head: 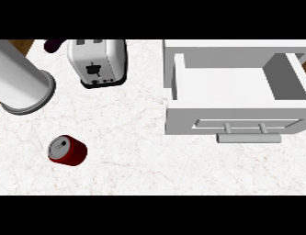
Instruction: Pick up the can, place it into the drawer and close the drawer
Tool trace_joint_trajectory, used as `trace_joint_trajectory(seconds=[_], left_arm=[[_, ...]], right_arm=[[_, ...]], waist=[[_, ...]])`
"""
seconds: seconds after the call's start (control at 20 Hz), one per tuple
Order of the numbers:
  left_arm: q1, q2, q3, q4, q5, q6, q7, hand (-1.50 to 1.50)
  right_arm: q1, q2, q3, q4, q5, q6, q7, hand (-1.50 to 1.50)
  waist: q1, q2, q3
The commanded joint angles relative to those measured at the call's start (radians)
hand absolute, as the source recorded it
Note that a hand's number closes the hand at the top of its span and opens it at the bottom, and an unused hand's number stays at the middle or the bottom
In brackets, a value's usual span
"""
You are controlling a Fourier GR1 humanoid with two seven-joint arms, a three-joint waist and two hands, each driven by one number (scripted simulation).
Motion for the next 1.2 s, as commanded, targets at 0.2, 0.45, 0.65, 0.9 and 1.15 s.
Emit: trace_joint_trajectory(seconds=[0.2, 0.45, 0.65, 0.9, 1.15], left_arm=[[-0.171, -0.018, -0.052, 0.283, -0.112, 0.046, -0.124, -1.50], [-0.070, -0.019, -0.120, 0.268, -0.127, 0.063, -0.175, -1.50], [-0.058, -0.019, -0.171, 0.401, -0.167, 0.089, -0.312, -1.50], [-0.110, -0.013, -0.065, 0.554, -0.140, 0.031, -0.377, -1.50], [-0.105, -0.007, -0.030, 0.703, -0.153, 0.039, -0.546, -1.50]], right_arm=[[0.014, -0.008, -0.073, 0.033, -0.048, 0.082, -0.014, -1.50], [0.022, 0.024, -0.110, 0.046, -0.032, 0.123, -0.023, -1.50], [0.085, 0.048, -0.153, 0.052, -0.077, 0.197, -0.080, -1.50], [0.105, 0.078, -0.166, 0.000, -0.069, 0.214, -0.041, -1.50], [0.046, 0.085, -0.159, -0.049, -0.078, 0.164, 0.053, -1.50]], waist=[[-0.010, 0.003, 0.000], [-0.001, 0.000, 0.000], [-0.006, 0.000, 0.000], [-0.006, 0.001, 0.000], [-0.002, 0.001, 0.000]])
